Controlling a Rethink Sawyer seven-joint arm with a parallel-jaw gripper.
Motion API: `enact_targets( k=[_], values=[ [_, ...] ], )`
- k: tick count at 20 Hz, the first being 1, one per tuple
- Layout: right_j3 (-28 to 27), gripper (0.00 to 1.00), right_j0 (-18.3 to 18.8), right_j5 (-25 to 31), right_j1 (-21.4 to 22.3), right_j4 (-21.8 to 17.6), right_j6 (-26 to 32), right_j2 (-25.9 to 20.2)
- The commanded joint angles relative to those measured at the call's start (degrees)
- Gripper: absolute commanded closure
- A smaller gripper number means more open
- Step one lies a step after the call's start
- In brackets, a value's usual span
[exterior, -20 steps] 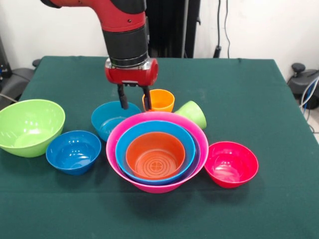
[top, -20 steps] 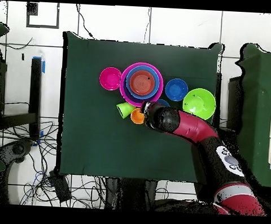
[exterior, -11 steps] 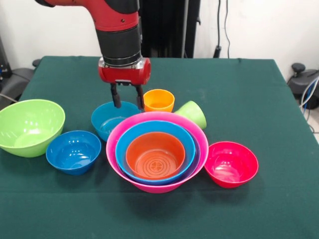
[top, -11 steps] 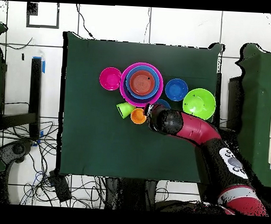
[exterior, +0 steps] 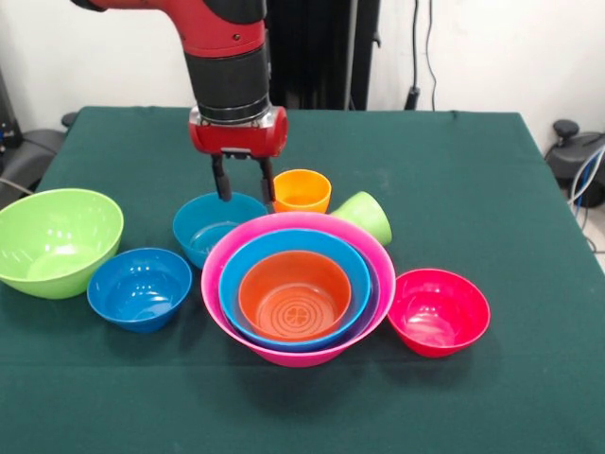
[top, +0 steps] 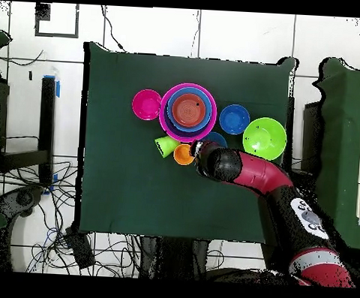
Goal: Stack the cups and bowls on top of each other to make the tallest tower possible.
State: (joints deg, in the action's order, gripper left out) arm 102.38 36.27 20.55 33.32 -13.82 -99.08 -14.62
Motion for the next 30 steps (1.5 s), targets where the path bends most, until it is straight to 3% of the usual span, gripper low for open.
enact_targets(
  k=[1, 14, 30],
  values=[
    [6.3, 0.0, -2.4, -3.7, 1.1, -1.8, -7.1, -0.1],
    [8.8, 0.0, -3.3, -5.0, 1.4, 0.3, -9.6, 0.2],
    [4.4, 0.0, -0.6, -10.3, -7.1, -1.7, -6.1, -0.2]
  ],
)
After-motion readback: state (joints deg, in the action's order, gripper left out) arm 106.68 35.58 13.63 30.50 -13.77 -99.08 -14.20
